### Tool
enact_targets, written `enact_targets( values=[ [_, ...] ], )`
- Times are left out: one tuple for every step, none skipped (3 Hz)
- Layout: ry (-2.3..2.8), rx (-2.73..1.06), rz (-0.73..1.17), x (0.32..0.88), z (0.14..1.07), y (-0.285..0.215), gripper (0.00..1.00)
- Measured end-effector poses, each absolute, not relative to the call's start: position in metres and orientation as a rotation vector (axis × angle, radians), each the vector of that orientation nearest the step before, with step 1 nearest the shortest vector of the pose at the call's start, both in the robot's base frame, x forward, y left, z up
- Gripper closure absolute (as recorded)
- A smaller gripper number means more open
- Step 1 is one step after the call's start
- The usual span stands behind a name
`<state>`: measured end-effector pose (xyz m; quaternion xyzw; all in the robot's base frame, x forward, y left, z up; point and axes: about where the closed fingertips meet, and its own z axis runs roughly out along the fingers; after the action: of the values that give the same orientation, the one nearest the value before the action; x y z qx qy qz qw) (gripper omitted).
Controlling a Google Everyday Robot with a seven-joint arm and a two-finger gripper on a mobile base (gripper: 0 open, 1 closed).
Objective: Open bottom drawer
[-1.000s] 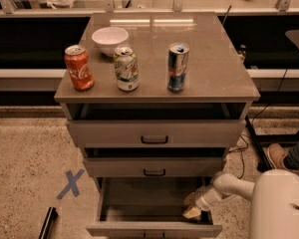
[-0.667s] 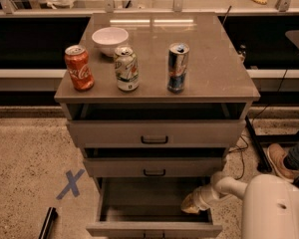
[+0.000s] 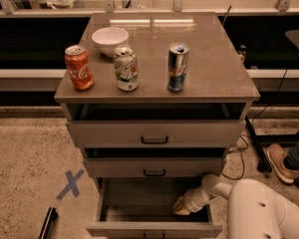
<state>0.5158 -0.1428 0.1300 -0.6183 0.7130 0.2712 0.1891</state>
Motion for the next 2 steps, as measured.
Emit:
enact_targets(
  values=[
    [2.045, -1.723, 0.747, 0.507, 0.135, -0.143, 1.00],
    [2.124, -1.691, 0.784, 0.470, 0.141, -0.136, 1.00]
  ],
)
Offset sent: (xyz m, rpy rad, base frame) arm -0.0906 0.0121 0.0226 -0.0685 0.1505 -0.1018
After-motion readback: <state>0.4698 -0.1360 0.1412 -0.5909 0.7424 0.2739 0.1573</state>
